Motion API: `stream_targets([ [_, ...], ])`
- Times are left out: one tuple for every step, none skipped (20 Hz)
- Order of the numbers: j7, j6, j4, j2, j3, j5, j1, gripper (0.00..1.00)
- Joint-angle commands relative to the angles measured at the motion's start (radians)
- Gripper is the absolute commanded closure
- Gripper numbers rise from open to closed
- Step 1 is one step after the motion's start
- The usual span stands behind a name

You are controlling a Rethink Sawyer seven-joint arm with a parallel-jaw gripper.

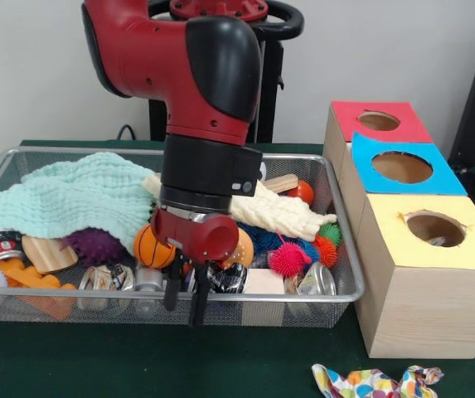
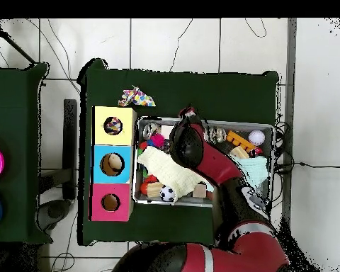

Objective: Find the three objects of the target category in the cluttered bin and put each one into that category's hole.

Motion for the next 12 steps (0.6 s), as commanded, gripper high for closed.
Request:
stream_targets([
  [0.217, -0.046, -0.016, 0.011, 0.013, 0.074, 0.013, 0.0],
  [0.213, -0.041, -0.022, 0.01, 0.007, 0.082, 0.019, 0.0],
  [0.208, -0.033, -0.028, 0.007, 0.006, 0.087, 0.023, 0.0],
  [0.204, -0.023, -0.035, 0.008, 0.008, 0.093, 0.024, 0.0],
  [0.201, -0.026, -0.04, 0.014, 0.013, 0.088, 0.019, 0.0],
  [0.2, -0.027, -0.046, 0.019, 0.016, 0.09, 0.018, 0.0],
  [0.197, -0.025, -0.056, 0.021, 0.012, 0.103, 0.03, 0.0],
  [0.197, -0.026, -0.061, 0.026, 0.014, 0.11, 0.033, 0.0],
  [0.199, -0.038, -0.063, 0.034, 0.013, 0.116, 0.043, 0.0],
  [0.203, -0.045, -0.065, 0.041, 0.015, 0.121, 0.047, 0.0],
  [0.203, -0.05, -0.069, 0.047, 0.016, 0.125, 0.048, 0.0],
  [0.204, -0.052, -0.068, 0.049, 0.013, 0.132, 0.053, 0.0],
])
